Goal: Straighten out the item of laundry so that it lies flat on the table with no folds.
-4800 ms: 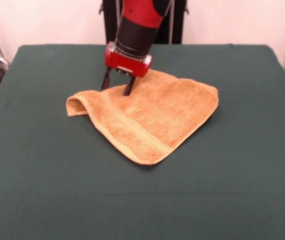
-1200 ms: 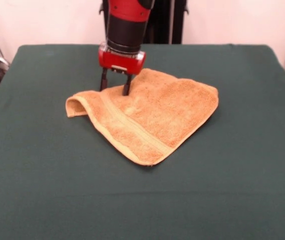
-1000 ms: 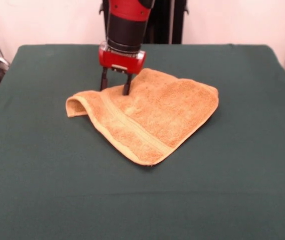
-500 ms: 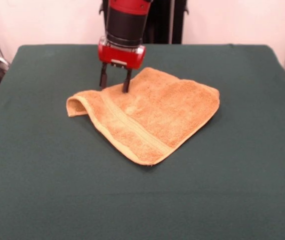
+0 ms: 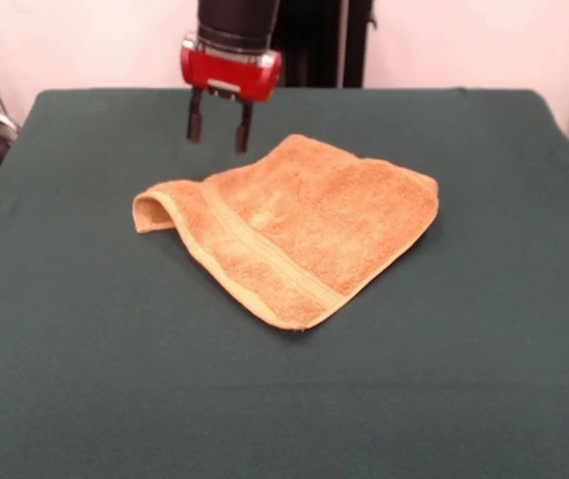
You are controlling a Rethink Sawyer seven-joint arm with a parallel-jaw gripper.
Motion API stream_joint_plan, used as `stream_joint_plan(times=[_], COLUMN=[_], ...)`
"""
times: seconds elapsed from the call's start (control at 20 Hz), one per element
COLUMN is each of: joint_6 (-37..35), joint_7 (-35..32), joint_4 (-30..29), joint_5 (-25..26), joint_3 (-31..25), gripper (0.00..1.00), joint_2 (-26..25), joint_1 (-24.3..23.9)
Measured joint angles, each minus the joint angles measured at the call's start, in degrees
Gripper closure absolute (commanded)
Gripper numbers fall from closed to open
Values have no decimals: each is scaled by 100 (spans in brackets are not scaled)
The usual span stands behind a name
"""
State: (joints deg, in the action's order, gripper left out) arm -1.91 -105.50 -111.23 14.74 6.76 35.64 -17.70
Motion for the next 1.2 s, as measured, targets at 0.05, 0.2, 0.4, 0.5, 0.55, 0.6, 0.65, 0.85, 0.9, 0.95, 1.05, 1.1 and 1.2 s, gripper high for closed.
stream_joint_plan(times=[0.05, 0.2, 0.4, 0.5, 0.55, 0.6, 0.65, 0.85, 0.9, 0.95, 1.05, 1.1, 1.2], joint_6=[-43, -201, -210, -211, -211, -211, -211, -210, -210, -210, -208, -207, -195], joint_7=[0, 0, 0, 0, 0, 0, 0, 0, 0, 0, 0, 0, 0], joint_4=[-22, -91, -84, -60, -49, -39, -22, 141, 173, 204, 320, 363, 462], joint_5=[0, 0, 0, -4, -10, -17, -32, -183, -205, -227, -315, -344, -393], joint_3=[-7, -15, 14, 33, 34, 35, 33, 31, 31, 32, 32, 32, 35], gripper=[0, 0, 0, 0, 0, 0, 0, 0, 0, 0, 0, 0, 0], joint_2=[53, 270, 282, 190, 162, 133, 84, -286, -351, -416, -654, -740, -907], joint_1=[-7, 40, 263, 534, 602, 671, 761, 1211, 1256, 1301, 1392, 1414, 1428])
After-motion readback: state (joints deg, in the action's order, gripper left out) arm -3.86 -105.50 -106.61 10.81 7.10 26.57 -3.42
